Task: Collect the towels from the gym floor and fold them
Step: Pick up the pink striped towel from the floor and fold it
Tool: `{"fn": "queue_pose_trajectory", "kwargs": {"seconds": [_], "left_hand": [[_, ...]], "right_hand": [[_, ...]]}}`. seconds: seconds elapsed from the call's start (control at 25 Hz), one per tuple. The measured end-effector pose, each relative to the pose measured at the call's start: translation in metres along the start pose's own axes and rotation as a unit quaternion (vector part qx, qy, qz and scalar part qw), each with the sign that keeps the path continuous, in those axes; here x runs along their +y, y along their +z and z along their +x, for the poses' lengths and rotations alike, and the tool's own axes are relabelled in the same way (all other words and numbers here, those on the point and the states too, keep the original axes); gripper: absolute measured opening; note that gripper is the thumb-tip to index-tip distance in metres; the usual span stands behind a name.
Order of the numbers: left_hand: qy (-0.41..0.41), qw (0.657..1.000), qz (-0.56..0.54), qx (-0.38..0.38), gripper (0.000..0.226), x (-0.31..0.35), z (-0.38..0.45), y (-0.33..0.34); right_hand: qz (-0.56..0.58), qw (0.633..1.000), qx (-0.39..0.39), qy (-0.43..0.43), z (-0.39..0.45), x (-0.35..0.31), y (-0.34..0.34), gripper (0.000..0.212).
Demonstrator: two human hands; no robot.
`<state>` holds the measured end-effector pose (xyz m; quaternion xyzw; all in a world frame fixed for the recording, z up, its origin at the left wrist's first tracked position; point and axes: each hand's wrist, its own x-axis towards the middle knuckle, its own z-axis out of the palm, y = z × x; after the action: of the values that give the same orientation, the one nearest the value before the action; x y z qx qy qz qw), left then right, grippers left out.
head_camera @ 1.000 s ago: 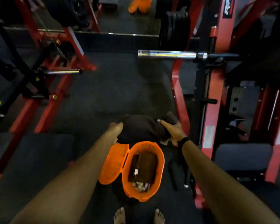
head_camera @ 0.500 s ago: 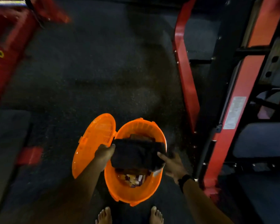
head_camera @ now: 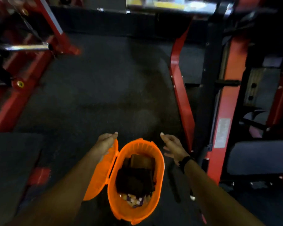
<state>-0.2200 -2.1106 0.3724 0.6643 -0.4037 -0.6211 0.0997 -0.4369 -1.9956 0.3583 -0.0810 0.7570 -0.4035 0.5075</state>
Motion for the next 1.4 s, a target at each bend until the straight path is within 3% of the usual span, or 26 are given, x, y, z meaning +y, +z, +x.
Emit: {"fn": "queue_pose_trajectory", "kwargs": {"seconds": [0.2, 0.4, 0.68, 1.04, 1.4], "left_hand": [[0.158, 0.987, -0.021, 0.011, 0.02, 0.16, -0.119, -0.04], [0.313, 0.949, 0.001, 0.046, 0.026, 0.293, -0.249, -0.084], [0.451, 0.886, 0.018, 0.106, 0.025, 0.401, -0.418, -0.121], [0.486, 0.857, 0.043, 0.168, 0.037, 0.398, -0.504, -0.149], [0.448, 0.841, 0.049, 0.299, 0.053, 0.283, -0.56, -0.272]], "right_hand": [[-0.016, 0.988, -0.032, -0.153, -0.089, -0.191, -0.032, 0.045], [-0.107, 0.93, 0.018, -0.351, -0.201, -0.354, -0.08, 0.041], [-0.165, 0.857, 0.069, -0.484, -0.344, -0.478, -0.138, 0.036], [-0.211, 0.812, 0.017, -0.543, -0.423, -0.514, -0.132, 0.034], [-0.255, 0.766, -0.117, -0.579, -0.5, -0.469, 0.011, 0.043]]}}
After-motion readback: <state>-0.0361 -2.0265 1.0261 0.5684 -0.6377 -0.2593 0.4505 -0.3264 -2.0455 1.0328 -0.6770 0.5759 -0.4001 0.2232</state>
